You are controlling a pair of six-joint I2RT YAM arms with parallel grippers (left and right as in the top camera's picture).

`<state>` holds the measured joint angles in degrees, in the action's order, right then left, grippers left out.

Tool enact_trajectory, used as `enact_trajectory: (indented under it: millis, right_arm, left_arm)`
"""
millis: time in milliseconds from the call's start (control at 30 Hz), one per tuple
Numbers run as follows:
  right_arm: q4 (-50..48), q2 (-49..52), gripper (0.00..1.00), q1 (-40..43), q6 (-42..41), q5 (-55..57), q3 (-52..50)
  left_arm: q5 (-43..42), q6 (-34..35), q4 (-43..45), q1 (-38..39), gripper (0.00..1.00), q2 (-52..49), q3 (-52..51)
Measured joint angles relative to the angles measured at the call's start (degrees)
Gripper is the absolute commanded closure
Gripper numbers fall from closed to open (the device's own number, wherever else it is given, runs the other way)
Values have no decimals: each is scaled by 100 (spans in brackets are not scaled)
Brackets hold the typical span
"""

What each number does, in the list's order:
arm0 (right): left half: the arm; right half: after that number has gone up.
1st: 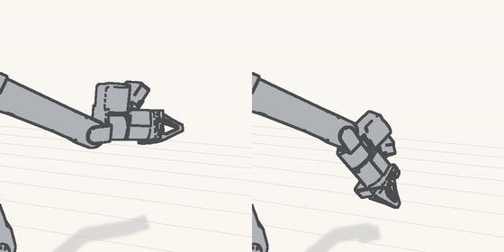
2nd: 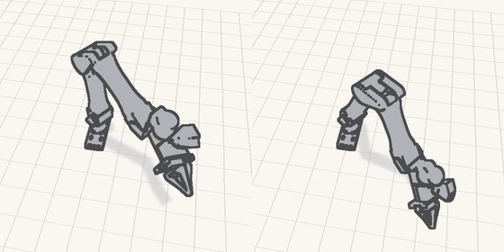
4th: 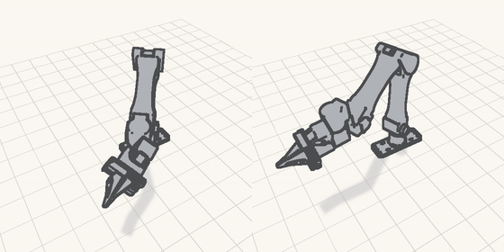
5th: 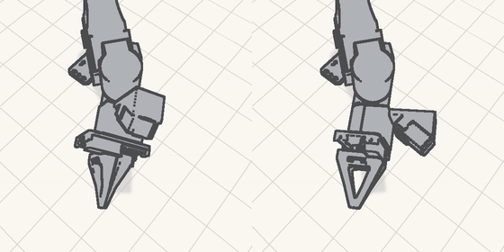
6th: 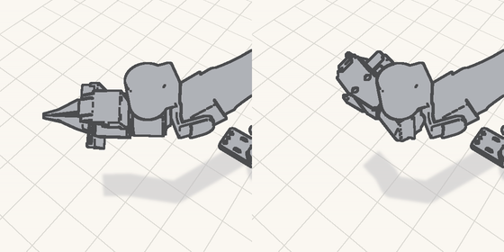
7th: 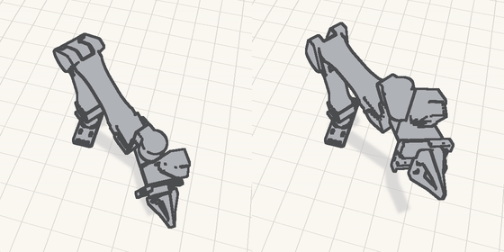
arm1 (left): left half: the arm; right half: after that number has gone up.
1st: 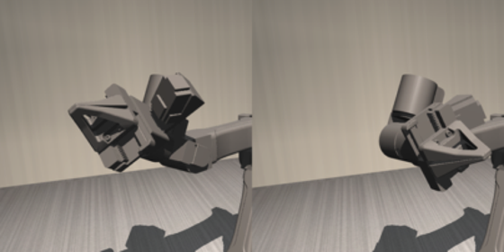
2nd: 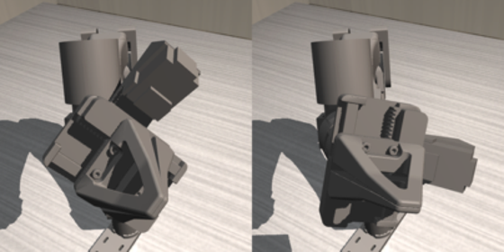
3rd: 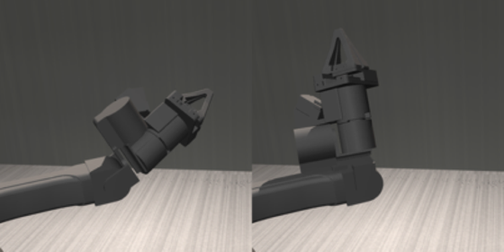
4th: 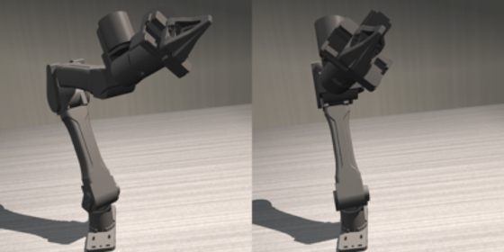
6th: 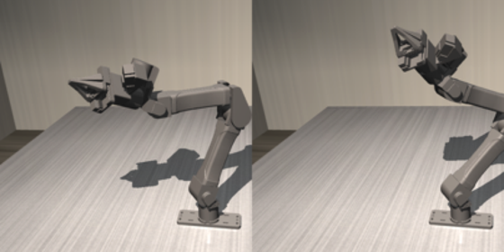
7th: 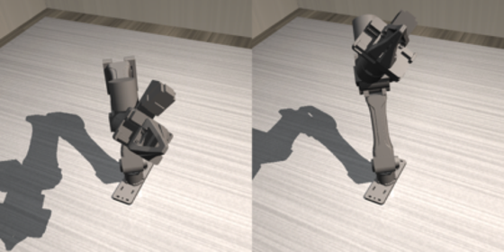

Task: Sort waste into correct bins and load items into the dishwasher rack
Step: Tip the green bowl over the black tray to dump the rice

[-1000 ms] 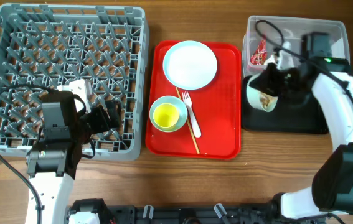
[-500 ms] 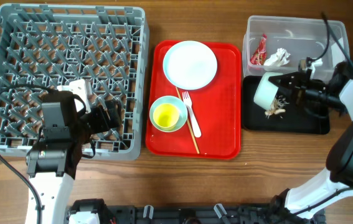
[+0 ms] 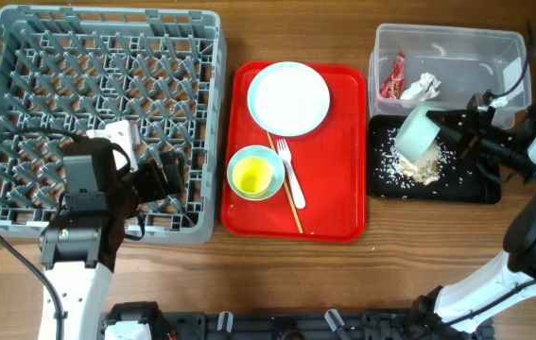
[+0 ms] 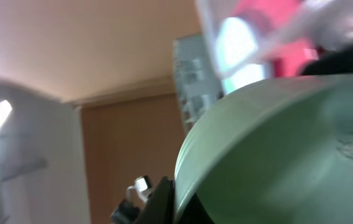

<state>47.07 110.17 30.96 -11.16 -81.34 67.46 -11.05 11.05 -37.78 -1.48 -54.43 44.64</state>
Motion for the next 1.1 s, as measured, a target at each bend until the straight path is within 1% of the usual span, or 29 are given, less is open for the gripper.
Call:
enact_trajectory:
  millis: [67,133,233,367,500,600,667,733,833,933,1033,1100]
  right_arm:
    - [44,4,96,0,-105,232,0]
    - [107,13,96,-2,372,-201,0]
    - [203,13,96,-20,894,-562,-2]
    - [157,13,96,-28,782,-404,-4]
    - [173,15,96,-44,1152,-693,-4]
    - [203,15,96,-52,791,-109,-4]
    - [452,15,96,-72,787,304,-4]
    - [710,13,96,-111,981,446,-4]
    - [1259,-83,95,-238,1545,656,-2]
    - [1414,-529,96,-431,1709,1088,160]
    - [1392,-1307,96,-892,1639,1733,522]
    - [1244,-1766,96,-1368,1519,2234,767]
  left_arm:
    - [0,0,0,0,0,0,0]
    - [0,0,0,0,0,0,0]
    - [0,0,0,0,0,0,0]
    - [0,0,0,0,0,0,0]
    - [0,0,-2,0,0,0,0]
    - [2,0,0,0,0,0,0]
    - [2,0,0,0,0,0,0]
    - [2,0,2,0,0,0,0]
    - [2,0,0,0,0,0,0]
    - [0,0,0,0,0,0,0]
    - [0,0,0,0,0,0,0]
    - [0,0,0,0,0,0,0]
